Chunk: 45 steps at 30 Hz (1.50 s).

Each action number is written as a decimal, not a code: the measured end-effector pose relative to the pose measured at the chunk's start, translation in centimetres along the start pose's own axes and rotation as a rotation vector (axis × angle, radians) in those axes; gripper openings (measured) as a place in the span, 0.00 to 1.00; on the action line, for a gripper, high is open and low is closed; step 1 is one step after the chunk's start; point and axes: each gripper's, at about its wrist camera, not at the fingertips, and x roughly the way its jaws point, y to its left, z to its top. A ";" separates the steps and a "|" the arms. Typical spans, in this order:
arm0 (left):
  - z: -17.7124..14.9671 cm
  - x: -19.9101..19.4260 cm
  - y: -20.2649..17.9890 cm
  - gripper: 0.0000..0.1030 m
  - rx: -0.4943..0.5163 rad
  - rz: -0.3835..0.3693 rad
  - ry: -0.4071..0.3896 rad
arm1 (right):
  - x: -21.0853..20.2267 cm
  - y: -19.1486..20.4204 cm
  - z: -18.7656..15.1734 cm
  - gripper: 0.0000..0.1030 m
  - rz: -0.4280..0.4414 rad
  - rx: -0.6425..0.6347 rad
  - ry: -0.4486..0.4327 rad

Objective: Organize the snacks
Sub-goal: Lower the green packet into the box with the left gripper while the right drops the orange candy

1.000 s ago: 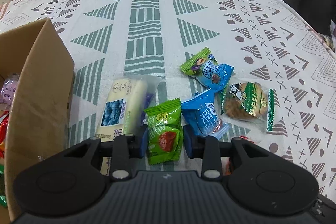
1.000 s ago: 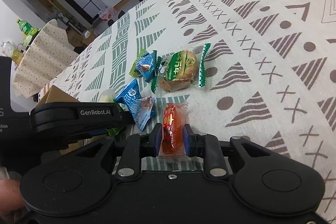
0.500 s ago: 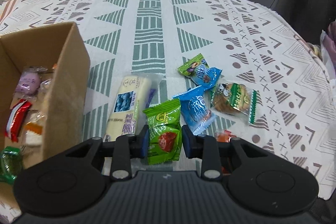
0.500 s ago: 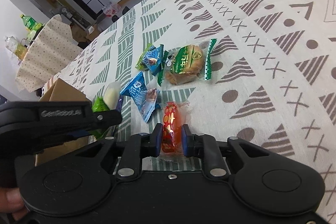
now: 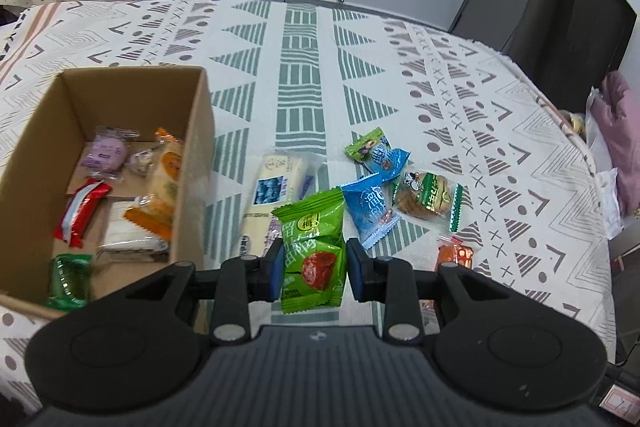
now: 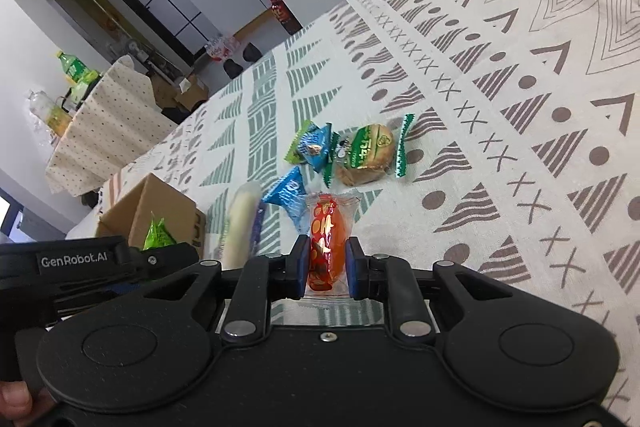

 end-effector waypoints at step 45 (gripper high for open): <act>1.4 -5.2 14.8 0.31 -0.283 0.016 -0.066 | -0.4 14.7 -0.5 0.18 0.159 -0.174 -0.020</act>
